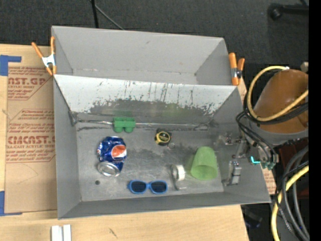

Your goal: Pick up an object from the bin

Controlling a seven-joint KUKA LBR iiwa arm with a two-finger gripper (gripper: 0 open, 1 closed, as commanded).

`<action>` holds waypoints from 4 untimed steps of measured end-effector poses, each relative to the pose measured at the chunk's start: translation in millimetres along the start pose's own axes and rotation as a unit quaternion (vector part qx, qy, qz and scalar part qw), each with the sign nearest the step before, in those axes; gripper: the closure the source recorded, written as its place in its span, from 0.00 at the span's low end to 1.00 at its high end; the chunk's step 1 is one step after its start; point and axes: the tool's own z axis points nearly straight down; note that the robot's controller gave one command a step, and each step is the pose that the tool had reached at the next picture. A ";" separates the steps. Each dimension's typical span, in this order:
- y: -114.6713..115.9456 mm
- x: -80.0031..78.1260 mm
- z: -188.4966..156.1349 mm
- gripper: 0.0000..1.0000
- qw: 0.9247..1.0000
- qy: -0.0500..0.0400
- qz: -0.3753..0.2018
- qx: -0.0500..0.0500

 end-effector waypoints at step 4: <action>-2.5 -0.8 104.8 0.00 0.870 -0.001 0.493 -0.002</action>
Offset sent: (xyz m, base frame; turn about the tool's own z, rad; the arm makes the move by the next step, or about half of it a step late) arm 0.0086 0.0069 -0.1051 0.1221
